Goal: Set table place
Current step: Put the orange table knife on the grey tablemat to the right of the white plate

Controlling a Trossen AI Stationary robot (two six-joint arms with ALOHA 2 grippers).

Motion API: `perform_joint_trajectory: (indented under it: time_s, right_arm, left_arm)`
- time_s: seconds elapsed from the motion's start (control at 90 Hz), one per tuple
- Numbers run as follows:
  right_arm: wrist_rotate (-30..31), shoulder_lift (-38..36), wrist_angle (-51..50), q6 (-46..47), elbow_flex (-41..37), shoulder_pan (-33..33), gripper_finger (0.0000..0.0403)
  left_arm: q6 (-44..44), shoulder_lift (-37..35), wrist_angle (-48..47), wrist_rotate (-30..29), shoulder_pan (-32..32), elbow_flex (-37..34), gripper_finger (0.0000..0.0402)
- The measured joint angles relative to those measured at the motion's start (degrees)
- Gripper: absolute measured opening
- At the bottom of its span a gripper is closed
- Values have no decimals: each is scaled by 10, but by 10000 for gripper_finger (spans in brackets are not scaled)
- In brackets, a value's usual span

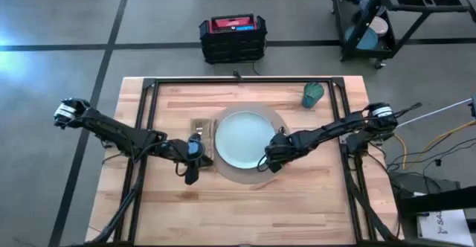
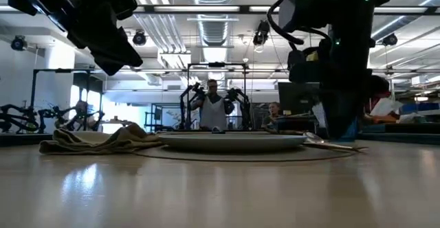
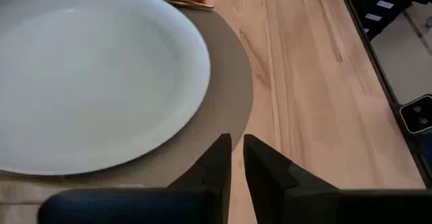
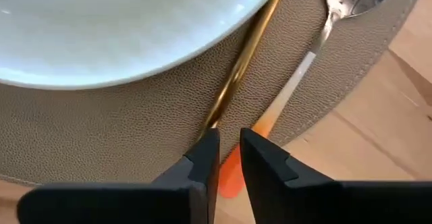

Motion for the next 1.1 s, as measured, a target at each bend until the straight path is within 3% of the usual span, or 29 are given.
perform_joint_trajectory:
  time_s: [0.311,1.1]
  right_arm:
    - [0,0,-3,1,-5,0,28]
    - [0,0,-3,4,-10,0,28]
  left_arm:
    - [0,0,0,0,-1,0,27]
    - [-2,0,5,0,-3,0,27]
